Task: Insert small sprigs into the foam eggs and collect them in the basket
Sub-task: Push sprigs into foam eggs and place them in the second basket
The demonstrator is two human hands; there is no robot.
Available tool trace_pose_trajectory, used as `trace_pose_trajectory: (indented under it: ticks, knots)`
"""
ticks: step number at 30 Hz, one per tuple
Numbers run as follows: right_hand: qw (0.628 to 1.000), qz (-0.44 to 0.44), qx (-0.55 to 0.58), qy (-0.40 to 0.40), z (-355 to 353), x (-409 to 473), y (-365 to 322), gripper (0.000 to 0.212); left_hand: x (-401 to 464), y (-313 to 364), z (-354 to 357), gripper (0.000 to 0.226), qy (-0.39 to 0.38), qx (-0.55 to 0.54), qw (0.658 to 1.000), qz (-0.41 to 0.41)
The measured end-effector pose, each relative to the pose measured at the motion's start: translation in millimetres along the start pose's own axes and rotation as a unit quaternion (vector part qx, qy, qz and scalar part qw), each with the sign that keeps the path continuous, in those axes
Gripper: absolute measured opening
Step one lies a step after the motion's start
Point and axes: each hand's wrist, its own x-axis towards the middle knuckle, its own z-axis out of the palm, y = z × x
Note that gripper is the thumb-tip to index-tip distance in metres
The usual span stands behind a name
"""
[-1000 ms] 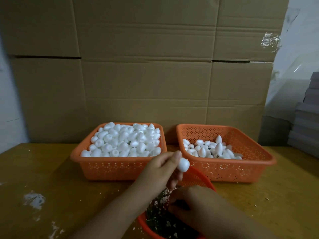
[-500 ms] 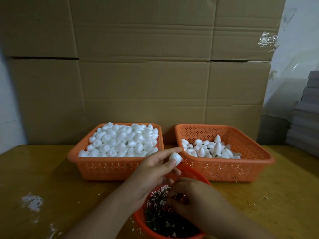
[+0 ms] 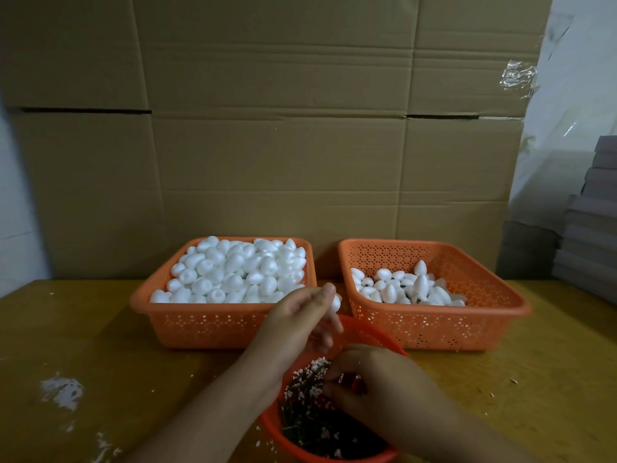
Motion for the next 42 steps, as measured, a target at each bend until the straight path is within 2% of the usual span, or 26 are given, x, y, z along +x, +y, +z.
trace_pose_trajectory:
  ticks: [5,9,13,16,21,26,33,37,42]
  knots:
    - [1.000,0.001,0.004,-0.001,0.5,-0.5,0.7,0.023,1.4,-0.3,-1.8,0.033,0.030,0.006,0.999,0.012]
    - [1.000,0.006,0.008,-0.002,0.2,0.1,-0.2,0.022,2.0,-1.8,-3.3,0.035,0.024,-0.009,1.000,0.015]
    - [1.000,0.011,0.011,-0.002,-0.6,-0.2,-1.5,0.021,0.8,-2.0,-3.0,0.021,0.002,-0.007,1.000,0.021]
    - [1.000,0.008,0.012,-0.005,-1.3,-0.6,-2.2,0.022,0.2,-1.4,-2.7,0.030,-0.011,-0.026,1.000,0.005]
    - [1.000,0.011,0.016,-0.003,-2.2,-1.2,-3.0,0.021,-1.3,-0.4,-0.2,0.017,-0.021,-0.021,0.999,0.013]
    - [1.000,0.014,0.012,-0.005,-2.8,-0.8,-4.2,0.022,-4.0,3.3,1.8,0.025,-0.032,0.017,0.998,0.048]
    - [1.000,0.017,0.008,0.004,-1.7,-1.1,-3.2,0.022,-3.3,3.4,5.0,0.018,-0.047,0.006,0.998,0.041]
    - [1.000,0.018,0.014,0.000,-0.9,-0.5,-2.3,0.021,-2.0,1.7,3.8,0.036,-0.020,0.010,0.999,0.045]
    - [1.000,0.018,0.018,-0.002,-1.2,-0.3,-1.9,0.020,-0.7,-2.3,0.7,0.039,-0.011,0.029,0.998,0.051]
